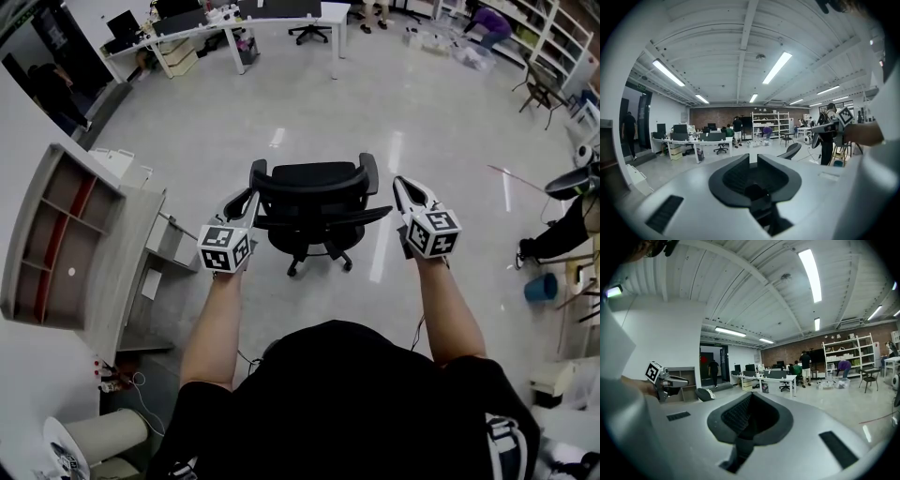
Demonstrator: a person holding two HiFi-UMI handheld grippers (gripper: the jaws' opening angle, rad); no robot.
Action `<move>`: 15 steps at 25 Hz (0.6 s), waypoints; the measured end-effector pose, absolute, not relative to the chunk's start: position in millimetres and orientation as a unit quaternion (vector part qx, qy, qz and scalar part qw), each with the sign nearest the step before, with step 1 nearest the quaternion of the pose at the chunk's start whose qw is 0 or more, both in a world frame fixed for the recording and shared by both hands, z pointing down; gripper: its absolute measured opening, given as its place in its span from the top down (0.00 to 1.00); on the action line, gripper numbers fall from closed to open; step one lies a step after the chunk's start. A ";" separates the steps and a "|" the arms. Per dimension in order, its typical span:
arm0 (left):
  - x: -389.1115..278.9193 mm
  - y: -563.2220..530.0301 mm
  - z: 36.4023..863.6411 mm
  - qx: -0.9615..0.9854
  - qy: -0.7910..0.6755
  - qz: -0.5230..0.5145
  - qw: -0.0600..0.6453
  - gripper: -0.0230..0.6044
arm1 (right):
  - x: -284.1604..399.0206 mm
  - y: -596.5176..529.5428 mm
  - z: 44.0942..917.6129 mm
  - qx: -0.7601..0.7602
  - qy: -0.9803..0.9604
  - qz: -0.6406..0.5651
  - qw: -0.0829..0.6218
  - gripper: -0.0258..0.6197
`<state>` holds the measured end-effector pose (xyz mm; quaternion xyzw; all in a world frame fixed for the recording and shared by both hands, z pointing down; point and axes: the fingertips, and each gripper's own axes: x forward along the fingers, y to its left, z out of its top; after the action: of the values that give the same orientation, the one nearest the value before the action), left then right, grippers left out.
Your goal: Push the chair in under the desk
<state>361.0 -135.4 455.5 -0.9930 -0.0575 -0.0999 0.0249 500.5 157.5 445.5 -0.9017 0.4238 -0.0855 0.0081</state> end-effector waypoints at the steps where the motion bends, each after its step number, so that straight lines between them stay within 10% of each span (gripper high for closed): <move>1: 362.4 -134.1 457.6 -0.993 -0.058 -0.102 0.025 0.87 | 502.3 158.5 446.5 -0.902 0.424 -0.086 0.008 0.97; 15: 372.5 -158.1 468.7 -0.992 -0.067 -0.103 0.018 0.87 | 511.5 157.2 446.9 -0.912 0.401 -0.091 -0.007 0.97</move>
<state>372.5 -158.1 468.7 -0.9923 -0.0666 -0.1032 0.0178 511.5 157.2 446.9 -0.9117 0.4007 -0.0910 -0.0071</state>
